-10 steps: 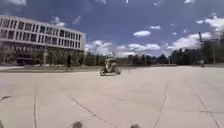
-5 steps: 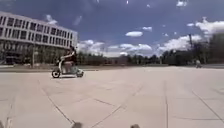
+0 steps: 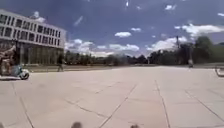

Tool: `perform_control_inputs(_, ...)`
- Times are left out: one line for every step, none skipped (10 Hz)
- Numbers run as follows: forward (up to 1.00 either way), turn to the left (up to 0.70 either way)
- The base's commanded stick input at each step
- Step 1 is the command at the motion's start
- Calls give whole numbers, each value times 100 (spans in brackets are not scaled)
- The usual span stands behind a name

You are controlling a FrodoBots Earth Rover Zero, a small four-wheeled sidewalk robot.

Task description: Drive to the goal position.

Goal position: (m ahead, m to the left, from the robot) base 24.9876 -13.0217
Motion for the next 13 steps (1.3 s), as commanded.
perform_control_inputs(70, 0)
perform_control_inputs(70, 0)
perform_control_inputs(70, 0)
perform_control_inputs(70, 0)
perform_control_inputs(70, 0)
perform_control_inputs(70, -4)
perform_control_inputs(70, -9)
perform_control_inputs(70, -33)
perform_control_inputs(70, -28)
perform_control_inputs(70, -17)
perform_control_inputs(70, -4)
perform_control_inputs(70, 0)
perform_control_inputs(70, 0)
